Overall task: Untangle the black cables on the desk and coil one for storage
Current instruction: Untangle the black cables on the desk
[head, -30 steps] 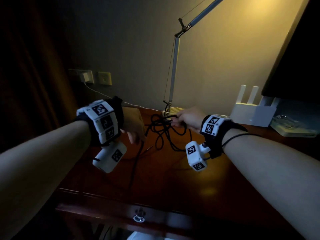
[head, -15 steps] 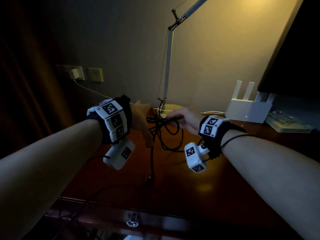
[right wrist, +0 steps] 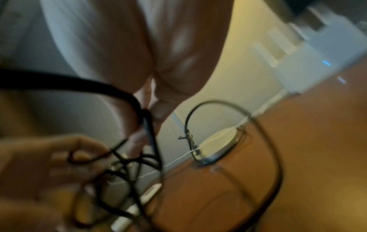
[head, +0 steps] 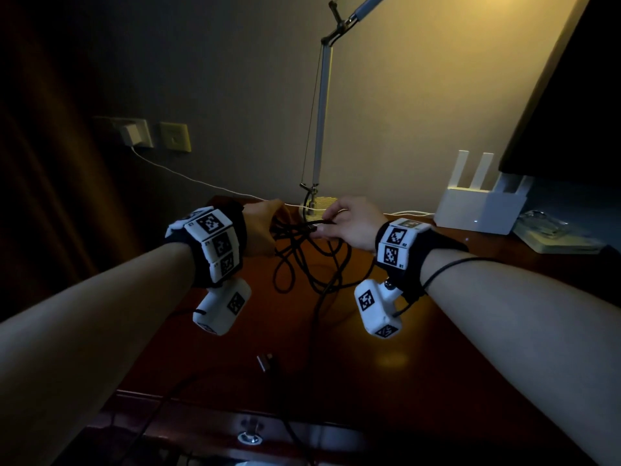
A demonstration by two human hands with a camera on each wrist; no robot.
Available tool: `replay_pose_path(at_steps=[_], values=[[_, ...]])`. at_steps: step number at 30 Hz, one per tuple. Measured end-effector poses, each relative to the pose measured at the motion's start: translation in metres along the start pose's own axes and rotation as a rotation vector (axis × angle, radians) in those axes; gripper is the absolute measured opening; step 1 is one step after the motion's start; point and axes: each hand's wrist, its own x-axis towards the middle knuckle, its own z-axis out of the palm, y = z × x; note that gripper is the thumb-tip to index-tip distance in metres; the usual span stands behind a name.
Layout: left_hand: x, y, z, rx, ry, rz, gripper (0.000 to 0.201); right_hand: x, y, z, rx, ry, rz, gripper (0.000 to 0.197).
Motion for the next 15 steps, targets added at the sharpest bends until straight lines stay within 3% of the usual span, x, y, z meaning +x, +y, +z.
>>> replay_pose_path(at_steps=[6, 11, 15], values=[[-0.007, -0.01, -0.014, -0.161, 0.128, 0.027, 0.053, -0.005, -0.007, 0.002, 0.141, -0.007, -0.035, 0.013], [-0.014, -0.005, -0.022, -0.634, 0.223, -0.023, 0.061, -0.005, -0.005, 0.002, -0.042, -0.013, 0.008, 0.005], [-0.02, -0.004, -0.025, -0.697, 0.273, 0.0, 0.051, -0.005, -0.009, 0.003, -0.177, -0.02, 0.07, 0.009]])
